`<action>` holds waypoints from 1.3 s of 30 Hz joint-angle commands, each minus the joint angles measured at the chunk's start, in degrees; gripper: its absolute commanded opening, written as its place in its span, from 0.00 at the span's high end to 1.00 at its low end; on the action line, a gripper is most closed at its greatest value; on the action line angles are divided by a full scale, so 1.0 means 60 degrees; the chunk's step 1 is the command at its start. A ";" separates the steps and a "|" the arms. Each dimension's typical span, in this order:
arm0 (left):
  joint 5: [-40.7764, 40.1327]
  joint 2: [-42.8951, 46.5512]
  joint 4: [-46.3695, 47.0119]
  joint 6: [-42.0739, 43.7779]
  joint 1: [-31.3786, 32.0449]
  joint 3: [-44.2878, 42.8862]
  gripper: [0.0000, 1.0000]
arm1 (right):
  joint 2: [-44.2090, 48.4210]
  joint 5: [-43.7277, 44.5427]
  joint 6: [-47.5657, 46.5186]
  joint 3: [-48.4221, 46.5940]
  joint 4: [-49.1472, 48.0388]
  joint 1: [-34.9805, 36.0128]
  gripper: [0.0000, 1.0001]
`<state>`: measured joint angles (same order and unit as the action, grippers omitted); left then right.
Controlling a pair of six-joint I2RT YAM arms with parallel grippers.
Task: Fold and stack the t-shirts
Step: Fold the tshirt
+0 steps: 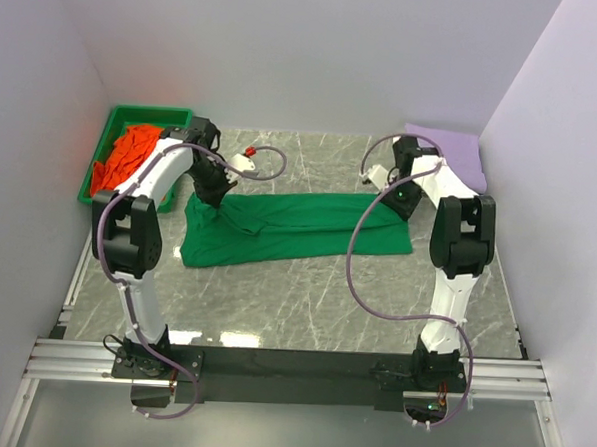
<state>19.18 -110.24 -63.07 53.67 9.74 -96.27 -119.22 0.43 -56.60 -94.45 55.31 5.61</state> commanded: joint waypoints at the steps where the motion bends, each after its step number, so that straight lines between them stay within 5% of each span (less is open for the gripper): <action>1: 0.0026 -0.0245 0.0374 -0.0272 -0.0114 -0.0376 0.99 | 0.0065 0.0076 0.0687 -0.1102 -0.0005 -0.0099 0.64; 12: 0.0011 -0.1739 0.1209 -0.1429 -0.0348 -0.1298 0.94 | 0.0358 -0.0319 0.1405 -0.1103 0.0595 -0.0216 0.64; 19: 0.0185 -0.1668 0.1313 -0.1782 -0.0509 -0.1342 0.51 | 0.0022 -0.1066 0.1816 -0.1981 0.1591 -0.0187 0.64; 28: 0.2018 0.0602 0.1238 -0.0743 -0.0569 0.0106 0.40 | -0.0008 -0.2004 0.2416 -0.1689 0.2324 -0.0173 0.69; 39: 0.1697 0.0239 0.1884 -0.0859 0.1277 0.1221 0.40 | -0.0359 -0.2488 0.3236 -0.1324 0.2618 -0.0202 0.81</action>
<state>29.56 -107.74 -53.19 47.53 16.10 -89.60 -120.22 -13.47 -39.51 -103.57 69.78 4.82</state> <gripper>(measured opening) 0.597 0.194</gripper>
